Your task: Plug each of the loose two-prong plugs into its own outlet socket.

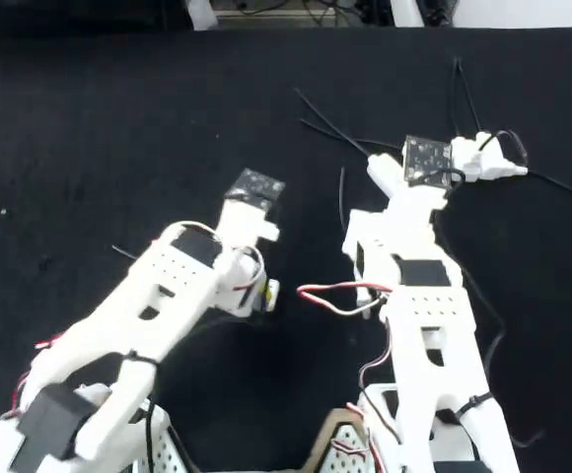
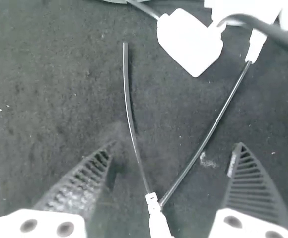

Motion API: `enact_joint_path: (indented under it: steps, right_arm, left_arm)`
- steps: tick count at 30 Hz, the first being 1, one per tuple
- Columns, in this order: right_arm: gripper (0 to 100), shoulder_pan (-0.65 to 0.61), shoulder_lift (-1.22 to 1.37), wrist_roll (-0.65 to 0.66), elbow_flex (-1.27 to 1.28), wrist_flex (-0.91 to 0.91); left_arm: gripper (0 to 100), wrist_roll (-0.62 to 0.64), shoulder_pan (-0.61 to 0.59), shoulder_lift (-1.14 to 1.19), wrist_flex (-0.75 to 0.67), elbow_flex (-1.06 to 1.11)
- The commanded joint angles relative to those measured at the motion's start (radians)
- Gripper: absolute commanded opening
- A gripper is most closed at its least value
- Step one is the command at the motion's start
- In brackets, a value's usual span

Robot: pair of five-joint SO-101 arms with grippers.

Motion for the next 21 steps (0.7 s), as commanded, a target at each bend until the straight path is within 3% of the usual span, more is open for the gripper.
enact_joint_path:
  steps: [1, 6, 10, 15, 21]
  right_arm:
    - [31.9, 0.075, -0.035, -0.015, -0.101, 0.054]
    - [31.8, 0.114, -0.035, 0.046, -0.239, 0.192]
    - [31.7, 0.06, -0.025, 0.23, -0.334, 0.336]
    - [20.1, -0.081, 0.005, 0.463, -0.303, 0.399]
    - [22.1, -0.141, 0.274, 0.506, -0.341, 0.405]
  left_arm:
    - [26, 0.014, -0.074, -0.075, -0.124, -0.01]
    - [26, 0.009, -0.154, -0.087, -0.149, 0.015]
    - [26, 0.005, -0.285, -0.074, -0.107, 0.015]
    - [26, 0.014, -0.435, -0.084, -0.241, 0.131]
    - [26, 0.084, -0.483, -0.083, -0.275, 0.199]
